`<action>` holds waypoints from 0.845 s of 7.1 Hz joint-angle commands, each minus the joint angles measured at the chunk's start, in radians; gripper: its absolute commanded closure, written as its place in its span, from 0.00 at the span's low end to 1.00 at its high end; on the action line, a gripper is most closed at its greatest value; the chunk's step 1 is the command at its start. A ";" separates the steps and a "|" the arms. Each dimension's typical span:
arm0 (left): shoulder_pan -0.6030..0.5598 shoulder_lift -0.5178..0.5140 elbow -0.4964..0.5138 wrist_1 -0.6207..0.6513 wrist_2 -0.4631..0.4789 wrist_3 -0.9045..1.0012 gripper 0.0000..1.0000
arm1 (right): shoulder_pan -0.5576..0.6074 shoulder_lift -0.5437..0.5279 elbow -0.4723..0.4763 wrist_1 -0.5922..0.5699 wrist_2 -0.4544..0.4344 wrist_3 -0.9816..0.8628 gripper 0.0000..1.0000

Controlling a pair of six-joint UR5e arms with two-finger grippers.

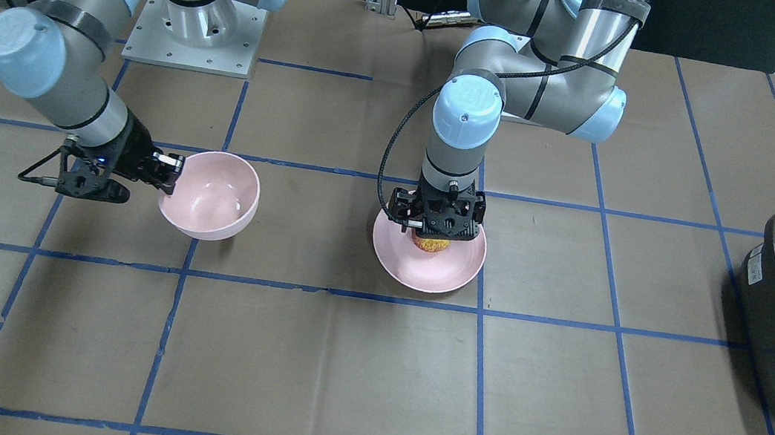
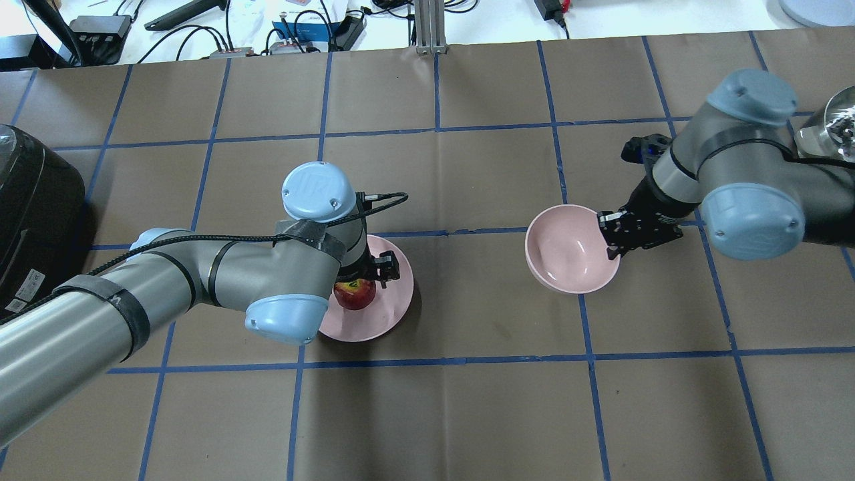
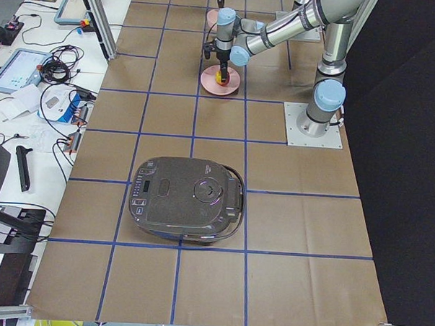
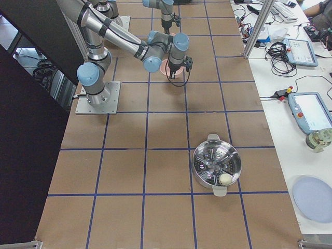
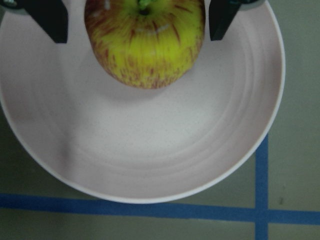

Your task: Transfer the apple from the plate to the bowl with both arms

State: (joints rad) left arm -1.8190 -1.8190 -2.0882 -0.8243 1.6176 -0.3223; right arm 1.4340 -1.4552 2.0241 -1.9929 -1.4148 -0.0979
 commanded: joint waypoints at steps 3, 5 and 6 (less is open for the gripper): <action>0.009 0.013 0.011 0.001 0.008 0.088 0.84 | 0.115 0.062 0.015 -0.058 0.003 0.113 0.91; 0.017 0.074 0.071 -0.135 0.007 0.075 0.87 | 0.115 0.064 0.015 -0.060 0.000 0.180 0.20; 0.011 0.099 0.148 -0.268 0.004 0.060 0.89 | 0.115 0.064 0.008 -0.061 0.000 0.184 0.00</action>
State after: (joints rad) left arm -1.8051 -1.7547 -2.0145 -0.9521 1.6235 -0.2479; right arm 1.5489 -1.3923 2.0368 -2.0522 -1.4137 0.0699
